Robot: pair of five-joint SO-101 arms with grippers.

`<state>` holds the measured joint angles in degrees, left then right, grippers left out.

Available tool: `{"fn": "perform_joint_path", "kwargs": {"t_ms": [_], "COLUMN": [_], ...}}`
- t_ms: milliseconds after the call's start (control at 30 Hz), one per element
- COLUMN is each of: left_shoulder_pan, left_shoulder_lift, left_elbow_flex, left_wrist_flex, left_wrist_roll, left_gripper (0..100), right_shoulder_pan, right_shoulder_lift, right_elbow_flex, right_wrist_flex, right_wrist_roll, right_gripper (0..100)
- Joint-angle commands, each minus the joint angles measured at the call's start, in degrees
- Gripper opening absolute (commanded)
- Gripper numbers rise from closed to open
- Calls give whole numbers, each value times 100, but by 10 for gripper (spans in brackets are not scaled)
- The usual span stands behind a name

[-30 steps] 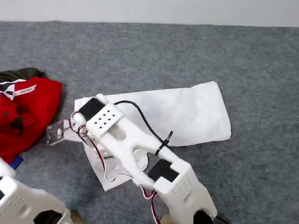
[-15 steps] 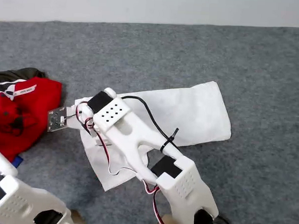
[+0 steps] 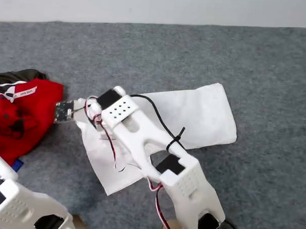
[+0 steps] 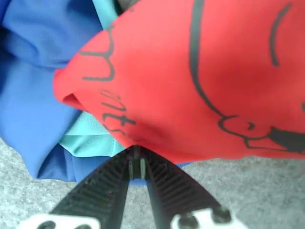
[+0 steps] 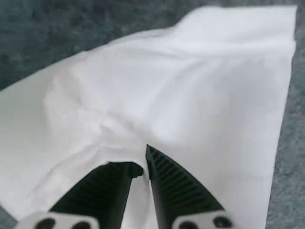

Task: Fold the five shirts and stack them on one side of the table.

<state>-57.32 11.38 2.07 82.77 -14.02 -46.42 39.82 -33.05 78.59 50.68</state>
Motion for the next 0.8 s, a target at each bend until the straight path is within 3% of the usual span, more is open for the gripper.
{"fn": "perform_joint_path", "kwargs": {"t_ms": [0, 400, 633, 767], "left_shoulder_pan": [53, 70, 316, 440], "left_shoulder_lift": [-299, -299, -308, -316], "left_elbow_flex": [-22, -22, -22, -22], "left_wrist_flex": [53, 53, 185, 264], "left_wrist_roll": [-26, -26, -26, -18], "left_gripper": [3, 3, 3, 3], "right_shoulder_pan": [207, 602, 673, 919], "right_shoulder_lift": [251, 1736, 1991, 1982], "right_elbow_flex": [-862, -3147, -4044, -4264], "right_wrist_flex": [-66, 602, 1147, 1200], "right_wrist_roll": [53, 44, -536, -782], "right_gripper": [17, 20, 230, 242]}}
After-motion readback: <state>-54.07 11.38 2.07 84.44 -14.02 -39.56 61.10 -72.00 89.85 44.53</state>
